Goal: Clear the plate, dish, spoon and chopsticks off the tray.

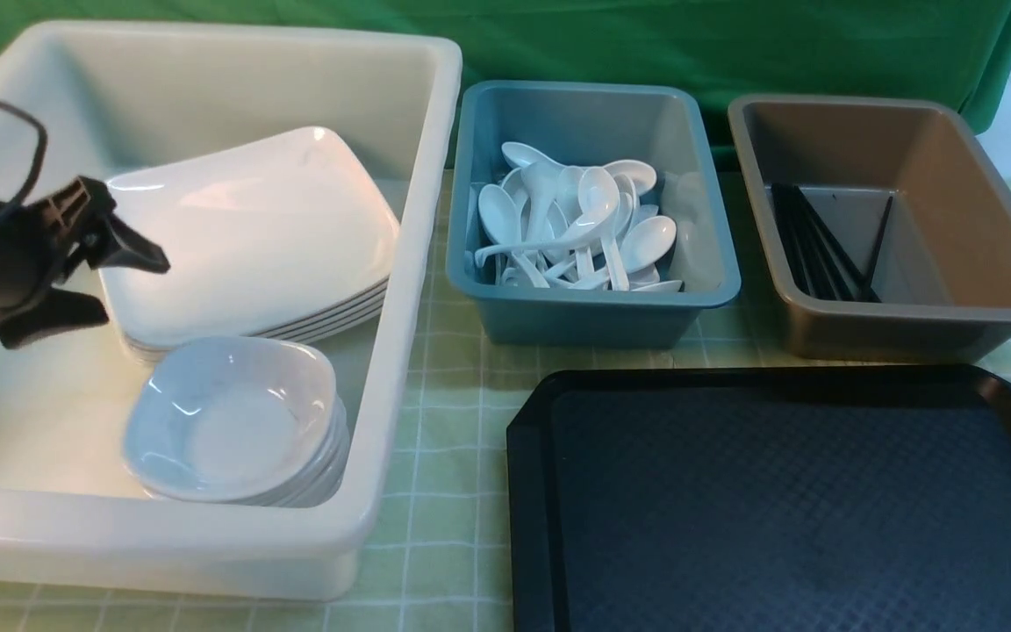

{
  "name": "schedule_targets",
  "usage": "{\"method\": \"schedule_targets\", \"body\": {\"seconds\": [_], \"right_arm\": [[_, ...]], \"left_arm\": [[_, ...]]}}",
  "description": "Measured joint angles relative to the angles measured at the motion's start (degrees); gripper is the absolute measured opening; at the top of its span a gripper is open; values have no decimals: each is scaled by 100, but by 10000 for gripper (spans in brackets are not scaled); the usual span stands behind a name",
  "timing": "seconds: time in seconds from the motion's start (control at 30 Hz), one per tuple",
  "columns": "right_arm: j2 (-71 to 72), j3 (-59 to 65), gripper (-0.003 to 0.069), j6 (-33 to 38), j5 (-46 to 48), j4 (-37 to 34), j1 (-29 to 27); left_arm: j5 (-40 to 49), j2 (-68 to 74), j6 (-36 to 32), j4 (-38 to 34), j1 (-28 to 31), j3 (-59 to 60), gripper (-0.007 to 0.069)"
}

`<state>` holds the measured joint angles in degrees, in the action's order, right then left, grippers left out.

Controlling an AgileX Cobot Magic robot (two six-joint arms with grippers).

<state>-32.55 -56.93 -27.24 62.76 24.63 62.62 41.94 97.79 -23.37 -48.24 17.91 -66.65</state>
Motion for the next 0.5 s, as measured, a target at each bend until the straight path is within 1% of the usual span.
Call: {"method": "schedule_targets", "body": {"seconds": [0.03, 0.13, 0.2, 0.27, 0.3, 0.33, 0.37, 0.4, 0.43, 0.47, 0.5], "right_arm": [[0, -6, 178, 0, 43, -6, 0], [6, -165, 178, 0, 459, -38, 0], [38, -327, 178, 6, 615, -108, 0], [114, -393, 171, 67, 653, -243, 0], [124, -393, 169, 63, 653, -253, 0], [198, -387, 141, 115, 658, -327, 0], [251, -339, 107, 120, 661, -360, 0], [312, -250, 67, 127, 665, -366, 0], [360, -110, 43, 127, 659, -371, 0], [437, 117, 22, 140, 589, -358, 0], [497, 363, 15, 169, 408, -347, 0]], "left_arm": [[134, 0, 108, 170, 0, -128, 540], [828, -18, 829, 1036, 0, -854, 533], [1331, -31, 1274, 1512, 0, -1424, 492], [1882, -35, 1456, 1704, 0, -1862, 410], [1935, -35, 1456, 1729, 0, -1950, 400], [2296, -41, 1506, 1794, 0, -2231, 316], [2472, -56, 1507, 1807, -6, -2388, 248], [2574, -95, 1485, 1817, -6, -2496, 178], [2620, -139, 1427, 1824, -11, -2550, 108], [2674, -240, 1363, 1844, -16, -2591, 50], [2700, -316, 1314, 1869, -16, -2608, 21]]}}
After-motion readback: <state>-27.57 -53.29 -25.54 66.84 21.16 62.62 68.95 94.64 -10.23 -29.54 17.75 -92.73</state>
